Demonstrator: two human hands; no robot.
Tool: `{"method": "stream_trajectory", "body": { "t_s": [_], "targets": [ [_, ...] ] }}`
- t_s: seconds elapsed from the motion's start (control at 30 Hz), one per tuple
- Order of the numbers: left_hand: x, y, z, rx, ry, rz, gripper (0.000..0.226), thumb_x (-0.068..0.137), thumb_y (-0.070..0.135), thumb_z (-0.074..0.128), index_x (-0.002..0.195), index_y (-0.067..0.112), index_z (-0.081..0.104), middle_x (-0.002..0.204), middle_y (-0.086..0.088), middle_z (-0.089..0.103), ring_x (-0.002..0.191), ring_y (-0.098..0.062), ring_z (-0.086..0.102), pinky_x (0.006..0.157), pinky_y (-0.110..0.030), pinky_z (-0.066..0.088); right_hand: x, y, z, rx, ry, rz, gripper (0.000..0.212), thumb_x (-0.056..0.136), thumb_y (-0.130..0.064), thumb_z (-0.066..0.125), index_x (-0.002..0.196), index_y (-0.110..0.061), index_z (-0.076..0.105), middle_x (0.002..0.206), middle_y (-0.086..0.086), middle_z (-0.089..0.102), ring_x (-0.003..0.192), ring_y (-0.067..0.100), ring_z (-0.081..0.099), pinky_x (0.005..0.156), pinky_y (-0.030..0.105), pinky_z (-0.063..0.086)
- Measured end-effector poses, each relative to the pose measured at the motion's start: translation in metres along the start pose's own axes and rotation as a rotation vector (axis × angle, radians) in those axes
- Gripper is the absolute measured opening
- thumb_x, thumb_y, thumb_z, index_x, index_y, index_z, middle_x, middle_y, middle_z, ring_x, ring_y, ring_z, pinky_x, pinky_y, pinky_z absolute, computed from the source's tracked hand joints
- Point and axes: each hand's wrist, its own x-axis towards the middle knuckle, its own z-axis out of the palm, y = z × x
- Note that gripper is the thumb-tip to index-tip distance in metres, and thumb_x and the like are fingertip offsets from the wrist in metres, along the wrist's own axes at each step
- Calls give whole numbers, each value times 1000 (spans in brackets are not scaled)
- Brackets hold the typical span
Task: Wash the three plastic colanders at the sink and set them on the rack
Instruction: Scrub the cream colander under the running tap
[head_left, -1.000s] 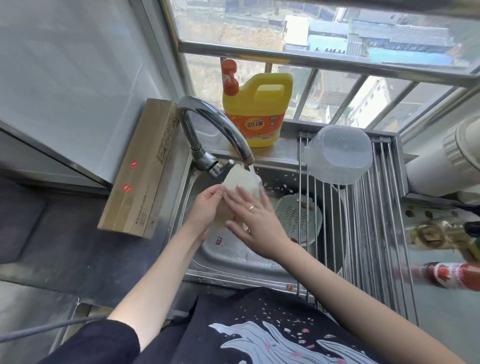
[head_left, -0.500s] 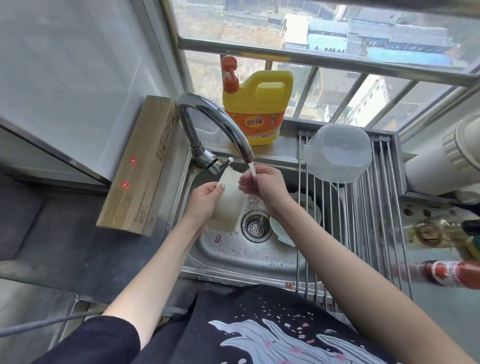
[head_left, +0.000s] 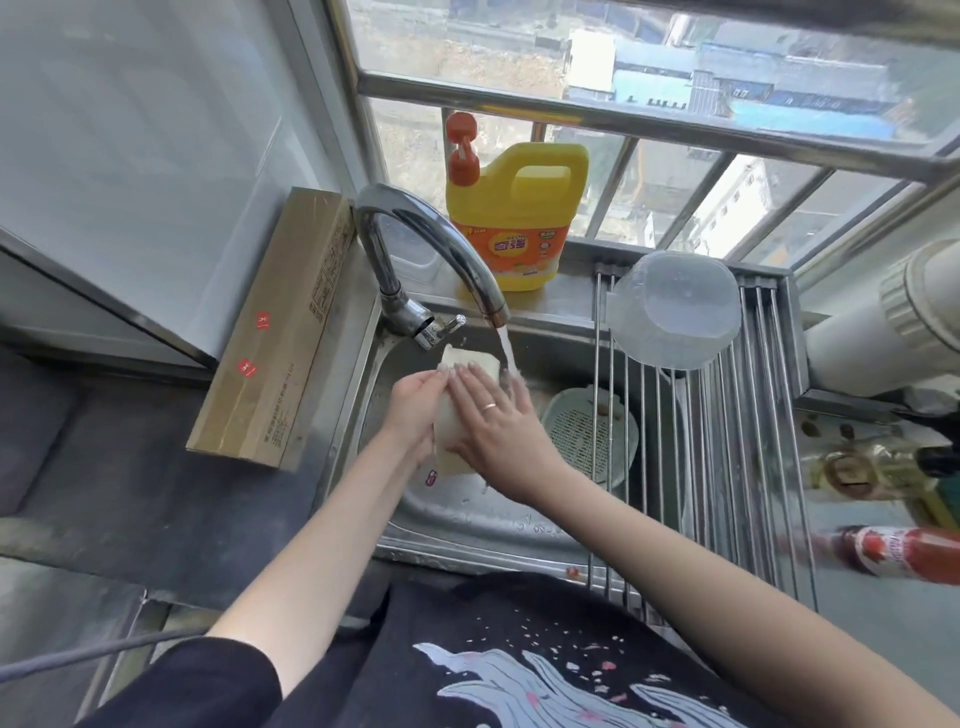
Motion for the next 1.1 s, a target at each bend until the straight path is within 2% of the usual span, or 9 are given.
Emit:
{"method": "stream_trajectory", "body": {
  "t_s": [0.23, 0.33, 0.43, 0.5, 0.6, 0.7, 0.87, 1.0, 1.1],
  "targets": [
    [-1, -7, 9, -152, 170, -162, 28, 99, 18, 46, 78, 4, 57, 64, -8, 62, 56, -18, 60, 46, -24, 50, -11, 46, -30, 432, -47, -69, 87, 77, -28, 76, 149, -26, 27, 154, -2, 30, 139, 12, 31, 110, 24, 23],
    [8, 0, -2, -287, 249, -289, 30, 103, 22, 36, 84, 4, 51, 51, -9, 62, 44, -20, 62, 39, -28, 50, -18, 50, -29, 787, 35, 312, 84, 79, -25, 74, 146, -40, 25, 151, -9, 34, 131, 2, 37, 106, 26, 33],
    [10, 7, -6, -249, 303, -374, 35, 104, 12, 28, 74, 1, 42, 33, -11, 53, 25, -18, 52, 51, -26, 54, -25, 41, -22, 1240, 221, 781, 46, 99, -28, 47, 144, -25, 36, 145, -6, 42, 133, 10, 39, 105, 24, 30],
    [10, 12, -8, -236, 299, -468, 35, 102, 4, 30, 71, -4, 44, 34, -17, 52, 22, -25, 49, 35, -34, 47, -29, 30, -16, 1323, 204, 951, 46, 103, -32, 34, 147, -19, 32, 147, -3, 37, 135, 16, 35, 100, 24, 26],
    [15, 11, -13, -275, 300, -631, 29, 98, 0, 36, 74, -8, 51, 42, -25, 56, 26, -35, 52, 25, -43, 38, -30, 17, -7, 1600, 151, 1115, 51, 101, -42, 33, 144, -16, 34, 140, 5, 43, 125, 23, 43, 103, 37, 32],
    [23, 9, -16, -235, 292, -673, 28, 97, 0, 36, 77, -7, 55, 46, -25, 59, 31, -38, 55, 31, -46, 43, -26, 19, -3, 1999, 137, 1158, 48, 99, -49, 35, 131, -16, 50, 123, 11, 56, 106, 25, 54, 78, 37, 51],
    [14, 6, -11, -211, 206, -634, 30, 97, -4, 34, 75, -2, 55, 43, -21, 59, 84, -24, 63, 48, -52, 45, -11, 39, -7, 1855, 177, 1018, 43, 103, -35, 34, 130, -8, 54, 126, 13, 61, 113, 26, 59, 96, 45, 49],
    [10, -5, -14, -252, 131, -592, 21, 97, 8, 45, 85, 6, 62, 58, -17, 68, 57, -28, 69, 46, -48, 53, 2, 46, -12, 1877, 229, 1118, 30, 99, -18, 45, 128, -11, 49, 134, 8, 45, 116, 22, 54, 96, 43, 48],
    [15, -13, -24, -270, 43, -447, 24, 99, 27, 44, 110, 15, 62, 94, -9, 70, 85, -24, 66, 73, -42, 58, 5, 43, -19, 2020, 155, 1302, 39, 103, -23, 37, 134, 0, 43, 124, 16, 59, 113, 30, 60, 102, 44, 43]
  ]
}}
